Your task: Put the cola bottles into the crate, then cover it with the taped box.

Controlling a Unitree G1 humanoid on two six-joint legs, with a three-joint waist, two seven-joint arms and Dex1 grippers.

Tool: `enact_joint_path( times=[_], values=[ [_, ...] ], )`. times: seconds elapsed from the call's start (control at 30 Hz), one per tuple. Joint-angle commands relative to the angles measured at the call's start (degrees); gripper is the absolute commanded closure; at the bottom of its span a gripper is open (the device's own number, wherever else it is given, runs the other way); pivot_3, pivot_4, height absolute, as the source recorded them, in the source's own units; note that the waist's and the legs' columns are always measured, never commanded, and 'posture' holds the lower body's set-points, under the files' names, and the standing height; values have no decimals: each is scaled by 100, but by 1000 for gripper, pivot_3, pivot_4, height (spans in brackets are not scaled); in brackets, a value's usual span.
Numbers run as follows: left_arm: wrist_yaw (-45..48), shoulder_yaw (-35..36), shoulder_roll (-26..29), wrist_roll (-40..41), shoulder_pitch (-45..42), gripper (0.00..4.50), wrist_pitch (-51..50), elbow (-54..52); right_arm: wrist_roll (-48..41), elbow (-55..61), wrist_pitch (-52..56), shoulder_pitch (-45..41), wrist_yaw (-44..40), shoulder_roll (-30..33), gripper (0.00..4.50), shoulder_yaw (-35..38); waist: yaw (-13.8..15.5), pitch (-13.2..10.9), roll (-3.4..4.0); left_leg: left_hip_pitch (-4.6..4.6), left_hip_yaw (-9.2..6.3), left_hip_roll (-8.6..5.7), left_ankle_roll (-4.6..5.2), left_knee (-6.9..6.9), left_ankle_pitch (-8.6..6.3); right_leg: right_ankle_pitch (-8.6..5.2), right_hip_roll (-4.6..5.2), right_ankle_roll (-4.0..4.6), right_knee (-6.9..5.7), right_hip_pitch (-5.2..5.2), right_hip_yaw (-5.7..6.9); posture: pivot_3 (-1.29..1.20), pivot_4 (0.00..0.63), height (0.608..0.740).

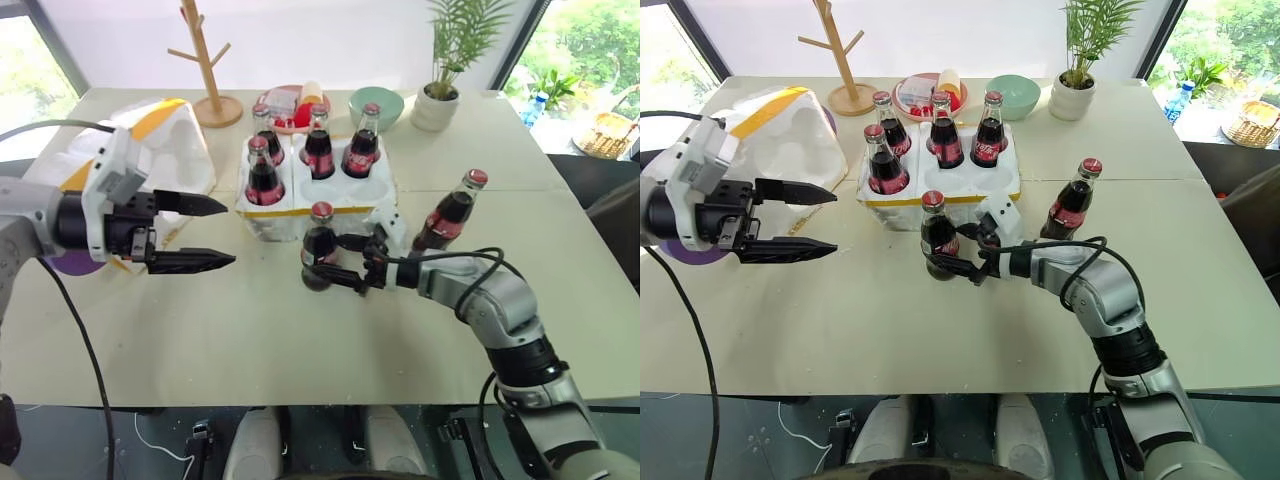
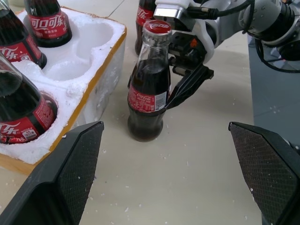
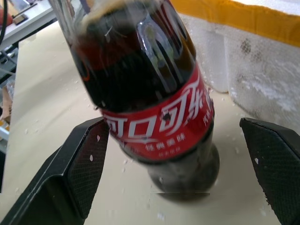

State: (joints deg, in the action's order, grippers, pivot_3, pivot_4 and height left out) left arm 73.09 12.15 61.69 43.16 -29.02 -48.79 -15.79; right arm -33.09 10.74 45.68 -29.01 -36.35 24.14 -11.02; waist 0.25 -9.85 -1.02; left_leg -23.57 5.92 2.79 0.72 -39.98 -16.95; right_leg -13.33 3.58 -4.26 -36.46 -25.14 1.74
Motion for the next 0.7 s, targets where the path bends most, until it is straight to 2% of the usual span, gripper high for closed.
enact_joint_path(
  times=[0.03,0.07,0.1,0.17,0.23,0.37,0.47,0.57,0.7],
  values=[
    [-27,65,19,27,-79,20,147,14,214,-268,-264,-258,32,-314,0,-21,-7,0,0,0,0,0,0,0,0,0,0,0,0,0,0,0,150,740],
    [-37,48,11,12,-73,20,172,22,251,-338,-285,-288,26,-384,0,-22,-10,0,0,0,0,0,0,0,0,0,0,0,0,0,0,0,150,740],
    [-52,32,4,1,-69,1,189,28,296,-376,-317,-305,-7,-421,253,-32,-10,0,0,0,1,0,-1,0,0,0,0,0,-1,0,0,0,150,740],
    [-79,34,-1,2,-39,0,203,17,279,-306,-308,-306,-120,-419,871,10,-1,0,0,0,1,0,-1,0,1,0,0,0,-2,0,0,0,150,740],
    [-105,51,0,1,-2,0,217,0,62,-94,-145,-322,-255,-361,1682,164,7,0,0,0,2,0,-1,0,0,0,1,0,-2,0,0,0,150,740],
    [-183,116,-24,24,34,0,207,16,-893,566,490,-557,-704,-60,1674,717,12,-5,7,-2,1,0,-1,1,0,0,2,0,-2,-2,0,0,150,740],
    [-234,139,-56,-11,76,0,265,48,-1374,630,778,-1106,-686,28,1674,1139,-9,-7,10,-3,-1,2,0,2,0,0,1,0,-3,-7,0,0,150,740],
    [-353,159,-141,-18,59,0,331,121,-964,-193,503,-2218,-169,-133,1674,1340,-112,-10,12,-2,1,2,-3,1,2,0,1,0,-17,-15,-3,0,150,740],
    [-490,147,-240,-26,15,0,399,157,-76,-1260,-157,-2868,301,-326,1674,1102,-104,-5,6,4,2,1,-7,3,4,-8,0,15,-42,-21,-4,0,150,740]
  ],
)
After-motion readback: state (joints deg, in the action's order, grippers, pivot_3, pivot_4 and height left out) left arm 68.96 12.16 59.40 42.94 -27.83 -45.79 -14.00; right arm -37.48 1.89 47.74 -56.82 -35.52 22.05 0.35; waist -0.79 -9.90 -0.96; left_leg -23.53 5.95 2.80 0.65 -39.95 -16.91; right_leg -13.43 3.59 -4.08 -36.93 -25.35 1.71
